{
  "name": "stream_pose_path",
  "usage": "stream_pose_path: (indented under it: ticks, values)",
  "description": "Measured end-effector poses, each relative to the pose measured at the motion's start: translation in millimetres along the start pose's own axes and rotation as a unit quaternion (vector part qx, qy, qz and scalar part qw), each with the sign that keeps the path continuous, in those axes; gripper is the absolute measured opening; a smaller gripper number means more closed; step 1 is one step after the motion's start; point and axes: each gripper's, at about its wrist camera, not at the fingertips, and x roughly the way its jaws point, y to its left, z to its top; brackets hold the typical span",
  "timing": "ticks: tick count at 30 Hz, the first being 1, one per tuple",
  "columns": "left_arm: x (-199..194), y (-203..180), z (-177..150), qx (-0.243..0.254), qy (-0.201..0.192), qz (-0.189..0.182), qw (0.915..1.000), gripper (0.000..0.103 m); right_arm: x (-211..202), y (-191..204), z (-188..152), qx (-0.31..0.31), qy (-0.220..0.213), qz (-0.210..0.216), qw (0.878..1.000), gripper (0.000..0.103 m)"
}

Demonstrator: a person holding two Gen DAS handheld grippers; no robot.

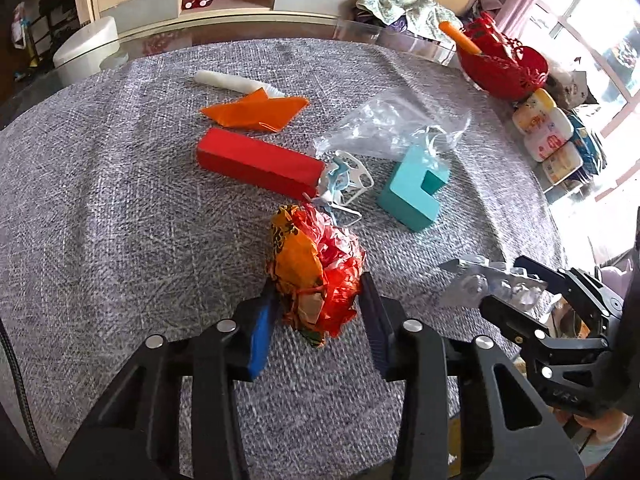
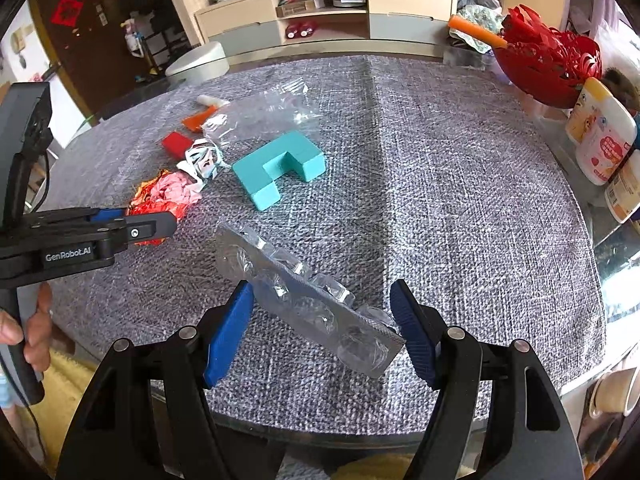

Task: Collect trash
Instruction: 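Grasp the red wrapper with the left tool while the right tool grasps the blister pack, then release the red wrapper and blister pack into the black bin with both tools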

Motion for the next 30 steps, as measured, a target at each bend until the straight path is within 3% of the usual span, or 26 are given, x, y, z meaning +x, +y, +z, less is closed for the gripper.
stream_pose_path:
  ticks: [8,20,30]
  values:
    - [-47,5,-31,-0.012,-0.027,0.014,0.9995,0.036,-29,23,-13,-0.015,-0.020,0.011,1.000,0.071]
    - [-121,11,-123,-0.033,-0.058,0.036,0.9971,0.037,-70,64,-60,-0.042,-0.031,0.027,0.998,0.072]
    - [-112,8,-197,-0.027,-0.030,0.027,0.9988,0.037,-58,75,-120,-0.047,0.013,0.027,0.998,0.072]
